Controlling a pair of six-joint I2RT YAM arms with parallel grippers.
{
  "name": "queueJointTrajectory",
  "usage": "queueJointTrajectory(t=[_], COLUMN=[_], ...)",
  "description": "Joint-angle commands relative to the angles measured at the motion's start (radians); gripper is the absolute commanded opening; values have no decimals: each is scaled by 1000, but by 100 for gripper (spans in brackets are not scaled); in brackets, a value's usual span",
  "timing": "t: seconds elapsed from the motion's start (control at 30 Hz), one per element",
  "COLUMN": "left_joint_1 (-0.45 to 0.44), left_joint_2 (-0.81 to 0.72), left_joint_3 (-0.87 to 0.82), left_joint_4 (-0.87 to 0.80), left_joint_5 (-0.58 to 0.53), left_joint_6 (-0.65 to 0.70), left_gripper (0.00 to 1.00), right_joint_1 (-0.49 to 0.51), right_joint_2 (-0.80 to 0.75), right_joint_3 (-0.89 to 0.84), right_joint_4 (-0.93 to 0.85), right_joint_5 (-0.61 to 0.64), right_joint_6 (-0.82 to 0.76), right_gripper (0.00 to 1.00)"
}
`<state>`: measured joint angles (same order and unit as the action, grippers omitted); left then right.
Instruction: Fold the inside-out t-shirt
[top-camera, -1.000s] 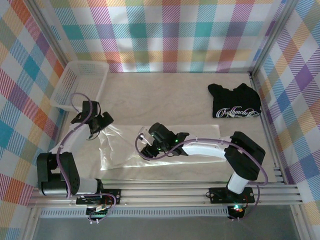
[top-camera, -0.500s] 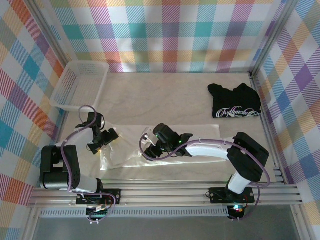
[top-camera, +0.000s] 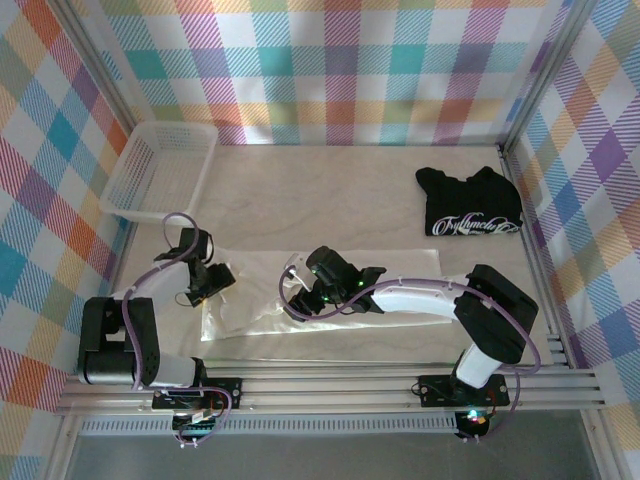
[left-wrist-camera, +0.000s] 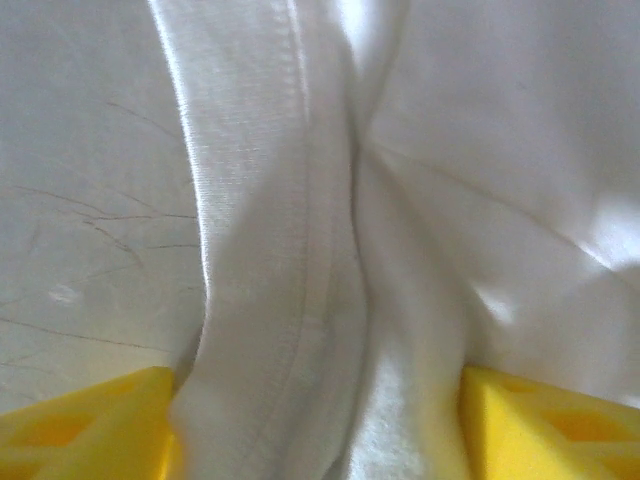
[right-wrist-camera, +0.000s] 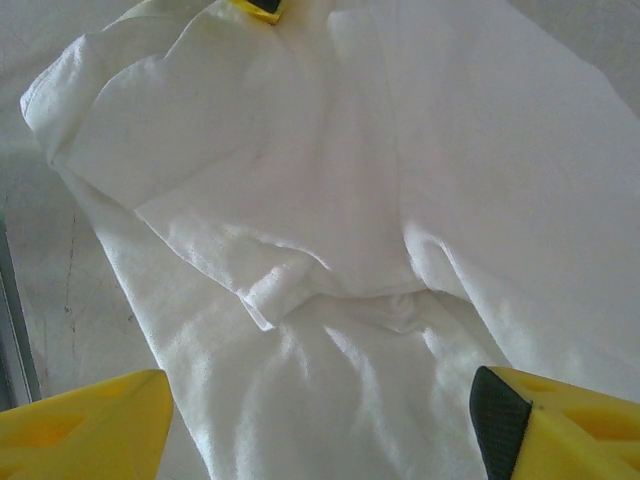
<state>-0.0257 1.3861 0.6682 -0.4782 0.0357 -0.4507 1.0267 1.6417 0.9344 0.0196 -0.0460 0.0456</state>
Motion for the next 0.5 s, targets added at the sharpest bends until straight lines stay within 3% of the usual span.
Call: queueJointTrajectory(t=[0.0, 0.47], left_joint_1=[-51, -57], left_joint_2=[0, -43], left_joint_3=[-44, -87], left_joint_4=[34, 92], left_joint_5=[210, 246], left_joint_6=[-18, -29], left_gripper=[65, 40], right_joint_1=[-2, -2], right_joint_2=[-9, 18], right_joint_3=[-13, 3], right_joint_4=[19, 7], right_joint_5=[-19, -20], right_joint_6=[22, 45], right_gripper=[79, 78])
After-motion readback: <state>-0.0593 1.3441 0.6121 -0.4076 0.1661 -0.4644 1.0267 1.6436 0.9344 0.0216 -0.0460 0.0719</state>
